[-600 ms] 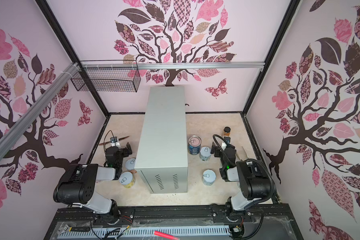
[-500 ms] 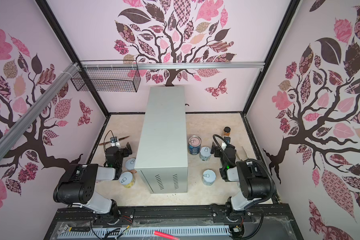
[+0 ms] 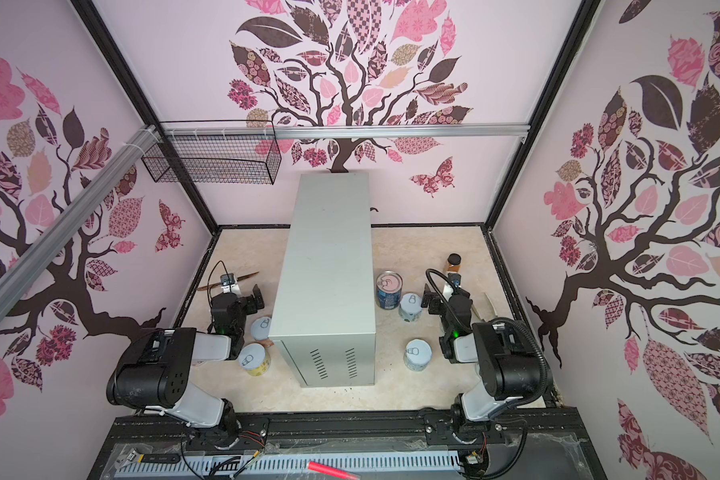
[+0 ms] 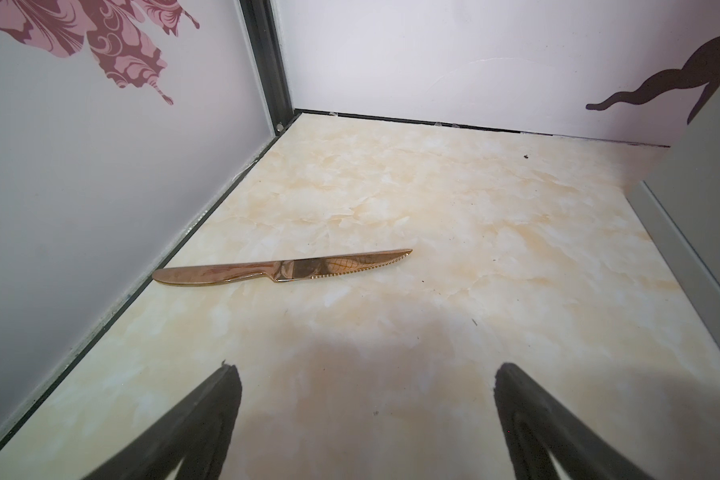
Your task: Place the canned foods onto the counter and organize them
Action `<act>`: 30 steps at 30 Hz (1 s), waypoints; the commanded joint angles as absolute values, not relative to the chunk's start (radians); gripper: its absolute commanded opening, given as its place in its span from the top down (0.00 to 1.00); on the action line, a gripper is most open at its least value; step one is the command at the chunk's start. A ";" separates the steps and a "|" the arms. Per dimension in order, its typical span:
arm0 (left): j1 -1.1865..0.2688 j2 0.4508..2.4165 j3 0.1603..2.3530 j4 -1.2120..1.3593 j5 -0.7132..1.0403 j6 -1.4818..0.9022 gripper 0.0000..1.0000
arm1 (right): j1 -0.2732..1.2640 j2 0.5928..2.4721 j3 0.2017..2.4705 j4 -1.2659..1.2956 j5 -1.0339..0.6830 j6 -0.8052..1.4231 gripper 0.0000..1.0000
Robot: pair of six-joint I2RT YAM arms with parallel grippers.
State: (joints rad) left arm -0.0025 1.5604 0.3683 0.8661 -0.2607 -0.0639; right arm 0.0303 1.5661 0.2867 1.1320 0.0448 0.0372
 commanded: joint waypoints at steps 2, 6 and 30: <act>-0.008 1.558 0.377 0.878 -0.267 -0.071 0.02 | 0.026 1.560 0.287 1.148 0.040 0.037 0.00; -0.007 1.557 0.378 0.879 -0.267 -0.072 0.02 | 0.027 1.560 0.287 1.147 0.040 0.037 0.00; -0.051 1.260 0.631 0.262 -0.425 -0.099 0.02 | 0.035 1.139 0.394 0.546 0.199 0.316 0.00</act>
State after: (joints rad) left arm -0.0509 1.3781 0.5449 0.4919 -0.3737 -0.0681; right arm 0.0319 1.2263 0.3607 0.7681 0.1486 0.1707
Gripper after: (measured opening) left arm 0.981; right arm 0.997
